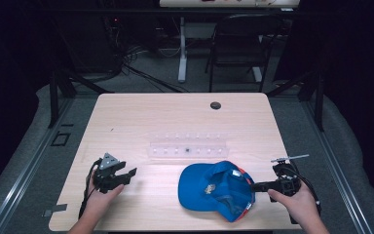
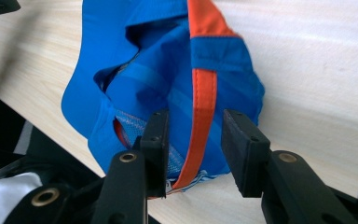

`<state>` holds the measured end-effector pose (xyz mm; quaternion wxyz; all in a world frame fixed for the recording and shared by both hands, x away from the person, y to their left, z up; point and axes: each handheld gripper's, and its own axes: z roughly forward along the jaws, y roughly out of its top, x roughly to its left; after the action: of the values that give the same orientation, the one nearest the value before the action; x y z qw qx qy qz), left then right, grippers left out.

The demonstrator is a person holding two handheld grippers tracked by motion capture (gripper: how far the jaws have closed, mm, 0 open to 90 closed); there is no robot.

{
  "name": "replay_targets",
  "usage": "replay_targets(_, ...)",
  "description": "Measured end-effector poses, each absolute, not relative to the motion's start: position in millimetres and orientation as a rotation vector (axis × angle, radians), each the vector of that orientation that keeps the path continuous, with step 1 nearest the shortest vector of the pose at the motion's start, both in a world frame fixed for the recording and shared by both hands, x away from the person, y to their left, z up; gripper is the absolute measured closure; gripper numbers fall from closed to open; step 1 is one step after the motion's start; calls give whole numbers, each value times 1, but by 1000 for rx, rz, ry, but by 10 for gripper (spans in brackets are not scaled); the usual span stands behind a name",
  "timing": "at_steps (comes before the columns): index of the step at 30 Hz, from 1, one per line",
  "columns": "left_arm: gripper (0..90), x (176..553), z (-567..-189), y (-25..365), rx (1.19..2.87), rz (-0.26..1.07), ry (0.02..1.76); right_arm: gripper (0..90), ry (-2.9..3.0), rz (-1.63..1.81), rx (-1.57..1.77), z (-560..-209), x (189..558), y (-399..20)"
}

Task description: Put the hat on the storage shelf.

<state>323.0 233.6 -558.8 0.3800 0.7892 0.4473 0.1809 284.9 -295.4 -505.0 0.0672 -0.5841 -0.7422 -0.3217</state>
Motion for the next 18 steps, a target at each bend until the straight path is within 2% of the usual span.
replay_targets(11, 454, 323, -559, 233, 2018, 464, 1139, 638, -2171, -955, -1743, -524, 288, -296)
replay_targets(18, 453, 323, -558, 234, 2008, 469, 1143, 665, -2115, -969, -1713, -523, 287, -295)
